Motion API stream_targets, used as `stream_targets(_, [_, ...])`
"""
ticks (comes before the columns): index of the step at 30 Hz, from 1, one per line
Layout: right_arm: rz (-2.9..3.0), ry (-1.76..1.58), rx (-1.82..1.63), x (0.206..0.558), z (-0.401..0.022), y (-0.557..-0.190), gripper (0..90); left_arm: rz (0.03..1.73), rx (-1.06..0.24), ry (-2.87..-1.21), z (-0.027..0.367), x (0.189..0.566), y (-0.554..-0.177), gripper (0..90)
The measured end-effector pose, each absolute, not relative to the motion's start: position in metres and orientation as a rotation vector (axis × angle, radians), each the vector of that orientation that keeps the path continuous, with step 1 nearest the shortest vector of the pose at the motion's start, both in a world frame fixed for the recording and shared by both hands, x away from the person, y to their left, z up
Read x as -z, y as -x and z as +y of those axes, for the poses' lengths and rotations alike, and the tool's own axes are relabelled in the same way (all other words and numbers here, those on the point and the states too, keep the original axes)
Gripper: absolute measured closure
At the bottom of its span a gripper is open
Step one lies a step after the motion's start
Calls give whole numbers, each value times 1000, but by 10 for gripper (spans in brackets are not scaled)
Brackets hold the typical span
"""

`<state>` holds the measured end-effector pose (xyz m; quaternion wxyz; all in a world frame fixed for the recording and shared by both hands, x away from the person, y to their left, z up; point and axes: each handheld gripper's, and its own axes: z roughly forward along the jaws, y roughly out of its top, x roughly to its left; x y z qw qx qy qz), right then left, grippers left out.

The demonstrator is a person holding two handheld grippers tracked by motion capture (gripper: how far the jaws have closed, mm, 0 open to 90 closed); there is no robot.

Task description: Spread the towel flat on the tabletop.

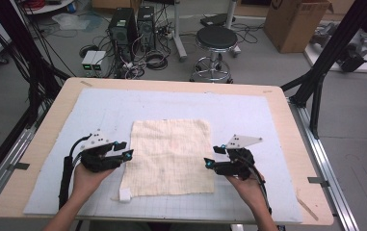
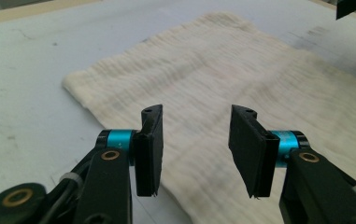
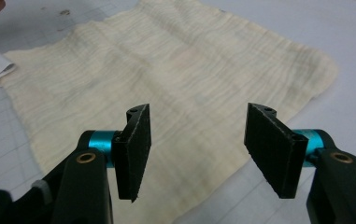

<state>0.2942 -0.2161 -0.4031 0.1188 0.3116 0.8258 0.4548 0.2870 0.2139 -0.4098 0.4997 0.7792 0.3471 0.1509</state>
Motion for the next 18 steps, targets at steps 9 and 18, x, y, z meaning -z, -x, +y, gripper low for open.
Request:
stream_targets(9, [2453,-828,-1342,416,-218,-272,354,764,-306,-1934,215,425,-257,458])
stream_targets(18, [2528,-799,-1300,425,-210,-257,455,703,-246,-2022,207,438,-237,436])
